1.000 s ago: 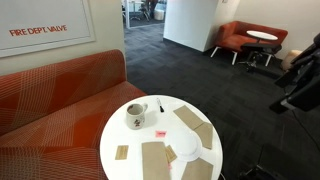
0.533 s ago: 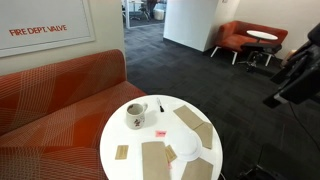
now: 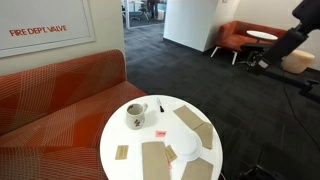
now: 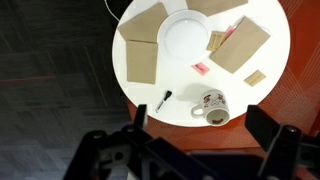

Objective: Pick up the marker and put it in the cup

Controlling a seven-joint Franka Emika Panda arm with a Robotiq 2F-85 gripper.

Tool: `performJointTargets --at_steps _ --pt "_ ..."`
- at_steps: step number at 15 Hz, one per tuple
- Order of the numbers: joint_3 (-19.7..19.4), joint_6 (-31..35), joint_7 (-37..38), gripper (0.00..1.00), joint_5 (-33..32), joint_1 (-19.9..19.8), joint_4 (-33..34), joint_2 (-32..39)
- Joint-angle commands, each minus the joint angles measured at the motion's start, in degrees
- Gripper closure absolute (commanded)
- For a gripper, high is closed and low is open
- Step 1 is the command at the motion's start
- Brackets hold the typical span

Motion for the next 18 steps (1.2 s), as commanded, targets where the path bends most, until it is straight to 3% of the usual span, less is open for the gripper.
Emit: performJointTargets --at_steps 1,8,18 --pt "-1.0 5.15 2.02 0.0 0.2 -2.69 6.16 10.39" --pt "-1.73 8.59 2.34 0.0 -0.26 -4.89 17.29 28.28" --pt "-1.17 15.39 9.87 0.0 2.15 -2.55 31.2 52.47"
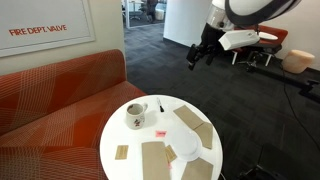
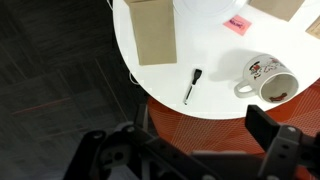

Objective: Pick up the marker and put it in the cup

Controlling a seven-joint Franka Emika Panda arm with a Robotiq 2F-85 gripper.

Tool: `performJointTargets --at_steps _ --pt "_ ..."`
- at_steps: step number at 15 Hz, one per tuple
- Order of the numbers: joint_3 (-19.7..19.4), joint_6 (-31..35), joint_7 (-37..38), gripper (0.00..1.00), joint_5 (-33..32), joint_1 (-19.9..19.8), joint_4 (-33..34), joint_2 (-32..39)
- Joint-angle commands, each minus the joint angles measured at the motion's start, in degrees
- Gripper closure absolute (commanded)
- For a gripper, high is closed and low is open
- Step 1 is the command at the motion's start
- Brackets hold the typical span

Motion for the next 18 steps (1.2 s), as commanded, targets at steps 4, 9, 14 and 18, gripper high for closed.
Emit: performJointTargets --at_steps 4,9,14,18 --pt "-0.25 2.29 2.34 0.0 3.07 0.79 9.07 13.58" --pt "-0.9 4.08 2.65 0.0 3.88 0.78 14.82 21.56" --pt "-1.89 4.56 2.63 0.0 3.58 0.57 20.7 28.95" --pt "-2.18 4.64 2.17 0.0 4.19 -0.1 25.41 34.73"
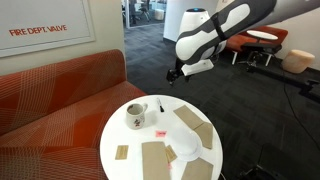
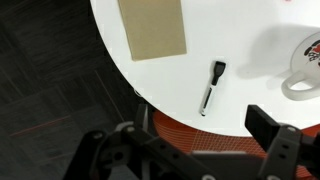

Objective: Pick up the marker and put it in the cup

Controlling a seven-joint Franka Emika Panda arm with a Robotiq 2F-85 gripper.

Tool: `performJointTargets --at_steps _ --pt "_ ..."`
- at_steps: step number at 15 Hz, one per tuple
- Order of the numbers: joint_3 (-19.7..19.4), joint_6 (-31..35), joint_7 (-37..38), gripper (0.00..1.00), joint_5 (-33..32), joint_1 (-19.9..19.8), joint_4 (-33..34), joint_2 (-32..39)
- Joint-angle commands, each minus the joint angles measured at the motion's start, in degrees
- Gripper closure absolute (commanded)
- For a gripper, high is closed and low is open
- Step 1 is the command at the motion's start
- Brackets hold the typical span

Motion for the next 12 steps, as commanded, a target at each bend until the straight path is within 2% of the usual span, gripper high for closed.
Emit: performJointTargets --at_steps 1,6,7,12 --pt "-0.36 0.17 0.27 0.0 1.19 -0.55 5.76 5.82" --pt "0.13 -1.66 -0.39 0.0 1.64 -1.1 10.76 11.99" --pt "-0.59 -0.15 -0.3 0.0 0.61 -0.4 7.8 9.92" --pt "-0.53 -0.19 -0.3 0.0 0.83 -0.42 9.69 12.12"
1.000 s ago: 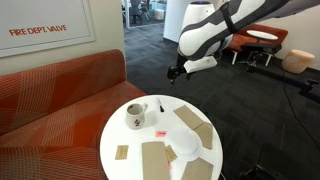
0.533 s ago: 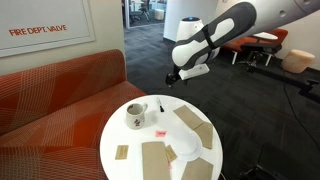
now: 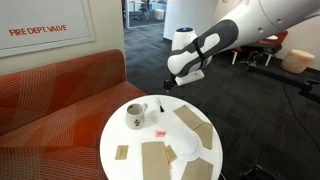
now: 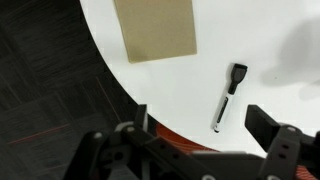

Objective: Pick up the marker and put it in the cup

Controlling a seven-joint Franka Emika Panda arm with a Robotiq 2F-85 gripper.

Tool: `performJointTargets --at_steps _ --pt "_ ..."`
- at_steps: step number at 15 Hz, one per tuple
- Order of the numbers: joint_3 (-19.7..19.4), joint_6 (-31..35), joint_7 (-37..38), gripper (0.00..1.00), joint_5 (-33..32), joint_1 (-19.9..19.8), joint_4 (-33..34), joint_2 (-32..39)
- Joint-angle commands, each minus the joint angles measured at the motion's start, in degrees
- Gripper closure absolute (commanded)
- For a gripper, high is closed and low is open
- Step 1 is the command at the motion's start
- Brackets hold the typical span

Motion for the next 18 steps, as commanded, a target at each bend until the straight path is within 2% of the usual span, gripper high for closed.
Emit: performJointTargets --at_steps 1,7,12,18 --pt "-0.35 -0.13 -0.3 0.0 0.42 0.27 0.27 0.11" --pt "1.52 -1.52 0.35 0.0 4.91 -1.07 4.12 4.12" --pt "1.55 -1.52 4.27 0.0 9.73 -0.75 9.81 9.17" --pt "0.16 0.86 11.21 0.0 9.99 1.16 15.58 15.01"
